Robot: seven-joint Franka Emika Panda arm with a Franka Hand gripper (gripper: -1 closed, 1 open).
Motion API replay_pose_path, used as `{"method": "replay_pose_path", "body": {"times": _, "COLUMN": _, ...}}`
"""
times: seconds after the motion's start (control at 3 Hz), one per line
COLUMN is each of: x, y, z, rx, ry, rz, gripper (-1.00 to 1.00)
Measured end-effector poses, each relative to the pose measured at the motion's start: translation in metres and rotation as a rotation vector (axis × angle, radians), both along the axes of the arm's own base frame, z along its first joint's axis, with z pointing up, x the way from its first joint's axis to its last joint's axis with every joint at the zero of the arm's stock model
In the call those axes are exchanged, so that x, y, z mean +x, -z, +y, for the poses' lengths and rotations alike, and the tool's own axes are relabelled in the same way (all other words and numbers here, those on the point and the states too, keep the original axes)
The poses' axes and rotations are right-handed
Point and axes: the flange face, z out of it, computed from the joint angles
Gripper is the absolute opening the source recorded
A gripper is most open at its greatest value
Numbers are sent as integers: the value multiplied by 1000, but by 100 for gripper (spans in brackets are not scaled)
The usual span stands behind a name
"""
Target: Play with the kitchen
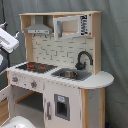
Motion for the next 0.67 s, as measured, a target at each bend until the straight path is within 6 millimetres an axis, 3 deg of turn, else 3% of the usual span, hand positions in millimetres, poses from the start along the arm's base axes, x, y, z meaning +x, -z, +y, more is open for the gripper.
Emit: {"method": "replay_pose_path", "body": {"times": 0.67, "x": -19, "y": -21, "z": -17, "rx": 167, "ry": 118, "rz": -51, "gripper": 100}}
